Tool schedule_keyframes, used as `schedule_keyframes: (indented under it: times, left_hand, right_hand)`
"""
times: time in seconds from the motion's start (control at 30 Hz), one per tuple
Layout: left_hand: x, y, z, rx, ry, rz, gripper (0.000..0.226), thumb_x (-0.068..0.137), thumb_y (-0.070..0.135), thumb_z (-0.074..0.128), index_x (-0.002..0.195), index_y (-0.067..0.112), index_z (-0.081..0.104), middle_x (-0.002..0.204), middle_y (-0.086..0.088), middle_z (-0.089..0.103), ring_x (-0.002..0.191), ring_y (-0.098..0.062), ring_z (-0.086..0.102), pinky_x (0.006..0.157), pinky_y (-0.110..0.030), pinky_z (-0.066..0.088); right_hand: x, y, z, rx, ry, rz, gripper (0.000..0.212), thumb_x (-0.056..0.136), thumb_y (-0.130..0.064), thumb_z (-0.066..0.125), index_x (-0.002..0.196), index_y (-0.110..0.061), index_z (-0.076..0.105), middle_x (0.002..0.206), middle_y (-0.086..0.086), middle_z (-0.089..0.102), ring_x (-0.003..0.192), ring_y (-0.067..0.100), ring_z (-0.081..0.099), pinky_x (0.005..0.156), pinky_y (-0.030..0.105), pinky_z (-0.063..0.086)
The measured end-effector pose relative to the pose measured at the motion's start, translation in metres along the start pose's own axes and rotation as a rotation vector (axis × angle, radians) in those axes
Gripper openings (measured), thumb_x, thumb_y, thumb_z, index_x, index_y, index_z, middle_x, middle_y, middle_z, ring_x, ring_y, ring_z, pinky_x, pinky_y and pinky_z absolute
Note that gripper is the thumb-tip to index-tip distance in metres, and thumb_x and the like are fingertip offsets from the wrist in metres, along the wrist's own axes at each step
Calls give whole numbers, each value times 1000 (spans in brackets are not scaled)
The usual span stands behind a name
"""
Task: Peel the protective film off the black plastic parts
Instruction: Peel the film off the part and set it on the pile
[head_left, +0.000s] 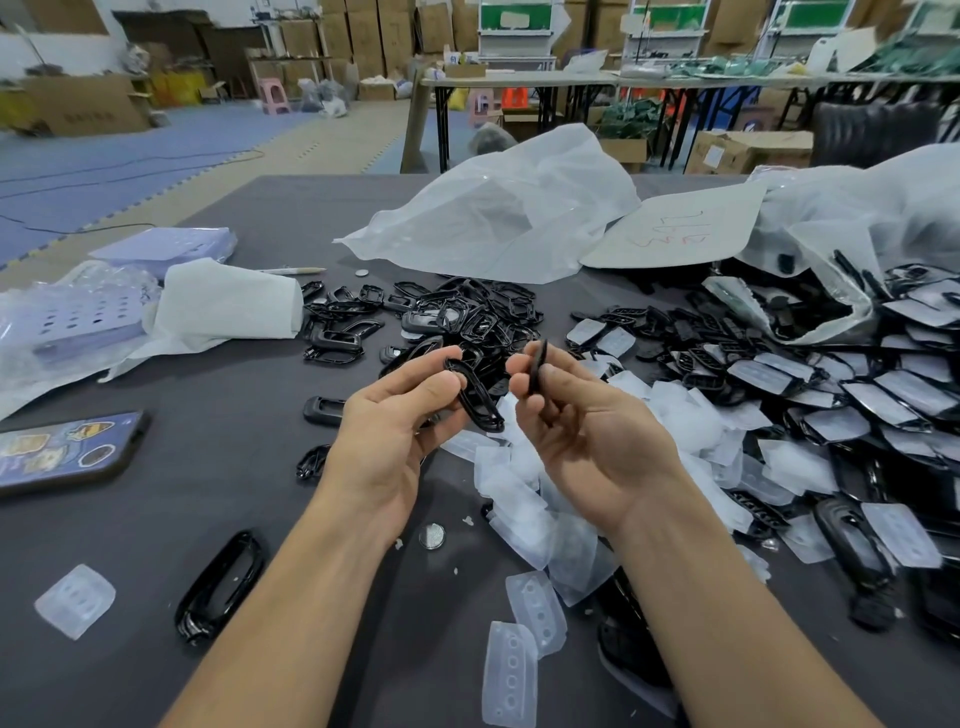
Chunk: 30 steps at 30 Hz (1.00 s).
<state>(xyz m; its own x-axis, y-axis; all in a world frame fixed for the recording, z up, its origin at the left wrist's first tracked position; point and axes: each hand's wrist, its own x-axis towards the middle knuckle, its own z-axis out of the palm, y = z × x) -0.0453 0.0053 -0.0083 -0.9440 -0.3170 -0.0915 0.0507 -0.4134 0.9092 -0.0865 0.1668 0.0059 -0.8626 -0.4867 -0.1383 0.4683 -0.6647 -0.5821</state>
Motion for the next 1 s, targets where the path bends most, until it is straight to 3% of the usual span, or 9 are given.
schedule_keyframes:
  times: [0.13,0.23,0.43,0.57,0.63,0.7,0.83,1.0]
  left_hand:
    - [-1,-1,0,12,-30,19,36,63,22,80,99,21,85,95,-4,75,94,-21,66,94,-37,61]
    - [-2,-1,1,30,-62,35,35,65,22,79,99,21,85,93,-3,75,88,-16,69,79,-28,61]
    - [-3,-1,3,29,-73,46,34,64,21,79,97,21,85,92,-3,75,83,-12,70,70,-20,57]
    - [-4,-1,5,11,-78,56,29,65,16,77,93,19,85,88,-2,77,79,-12,74,68,-21,58]
    - [-4,0,6,-3,-69,57,28,65,15,77,92,20,85,84,-2,76,76,-10,73,68,-20,58]
    - [-4,-1,7,-14,-57,54,26,68,10,77,92,19,85,84,-3,76,76,-11,73,69,-20,59]
    - [-6,-6,12,48,-23,76,26,86,-6,72,97,15,84,84,-9,75,79,-16,72,73,-24,61]
    - [-5,-10,13,52,-5,77,27,91,-9,67,101,12,82,94,-14,79,85,-19,75,74,-26,63]
  right_hand:
    - [-4,0,-1,31,-182,75,25,87,-1,55,87,-6,80,87,11,71,68,16,67,56,19,52]
    - [-4,-1,-2,70,-243,84,29,90,-1,51,90,-5,80,86,10,68,66,13,64,54,17,49]
    - [0,-2,-3,124,-213,99,38,85,8,48,106,2,79,82,12,66,61,13,58,51,16,47]
    - [-1,-2,-1,117,-161,93,32,78,7,56,97,1,81,80,12,66,60,13,60,51,16,48]
    - [1,0,0,-58,-52,18,26,84,7,57,88,-3,82,78,12,69,61,15,62,53,17,50]
    - [4,6,0,-358,110,-166,34,90,14,53,80,-6,79,75,11,70,62,17,62,55,20,52]
    - [4,18,3,-739,247,-507,34,82,12,60,72,-14,78,71,8,73,65,18,64,64,28,56]
    - [4,21,1,-861,311,-618,27,83,1,76,77,-25,82,78,0,78,80,23,74,75,30,59]
